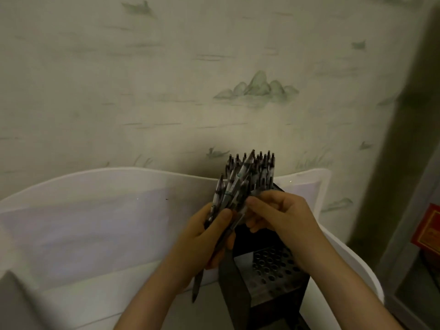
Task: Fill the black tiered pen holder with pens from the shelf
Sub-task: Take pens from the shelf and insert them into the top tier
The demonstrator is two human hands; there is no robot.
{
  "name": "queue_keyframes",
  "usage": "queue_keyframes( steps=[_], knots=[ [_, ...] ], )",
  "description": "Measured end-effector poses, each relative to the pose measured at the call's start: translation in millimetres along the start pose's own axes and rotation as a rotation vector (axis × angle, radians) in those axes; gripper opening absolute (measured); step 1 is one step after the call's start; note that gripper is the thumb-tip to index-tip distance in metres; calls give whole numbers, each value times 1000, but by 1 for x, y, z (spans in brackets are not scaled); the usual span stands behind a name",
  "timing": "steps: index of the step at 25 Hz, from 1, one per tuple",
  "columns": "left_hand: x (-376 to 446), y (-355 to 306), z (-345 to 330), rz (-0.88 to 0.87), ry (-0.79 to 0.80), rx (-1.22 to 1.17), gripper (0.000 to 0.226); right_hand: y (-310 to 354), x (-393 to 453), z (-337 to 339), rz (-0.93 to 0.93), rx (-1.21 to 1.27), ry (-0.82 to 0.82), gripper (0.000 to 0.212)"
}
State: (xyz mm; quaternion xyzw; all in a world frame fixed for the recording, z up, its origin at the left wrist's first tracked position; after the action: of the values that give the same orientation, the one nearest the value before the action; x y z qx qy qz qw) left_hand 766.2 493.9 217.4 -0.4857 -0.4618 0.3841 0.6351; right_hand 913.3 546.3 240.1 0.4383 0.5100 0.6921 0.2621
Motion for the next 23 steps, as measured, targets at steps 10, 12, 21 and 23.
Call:
queue_keyframes(
  steps=[10, 12, 21, 23],
  knots=[
    [-2, 2, 9, 2, -143, -66, 48, 49, 39, 105, 218, -356, -334, 9],
    [-2, 3, 9, 7, -146, -67, 47, 46, 49, 99, 221, -488, -302, 6],
    [-3, 3, 14, -11, -163, -50, 41, 33, 70, 68, 266, -799, -127, 6],
    [-2, 4, 15, -14, -159, -51, 39, 26, 74, 68, 197, -831, -95, 11]
  ],
)
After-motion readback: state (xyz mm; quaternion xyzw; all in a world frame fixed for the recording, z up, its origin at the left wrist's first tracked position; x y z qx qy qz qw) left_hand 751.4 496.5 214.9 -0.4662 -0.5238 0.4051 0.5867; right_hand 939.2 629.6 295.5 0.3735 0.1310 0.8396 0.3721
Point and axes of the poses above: each hand's wrist, its own x-axis towards the middle knuckle, its own z-axis out of the back of the hand, y = z × x, the point moved 7 cm from there along x, towards the middle knuckle, and after that the axes turned 13 degrees about y, right-handed, at the moved point
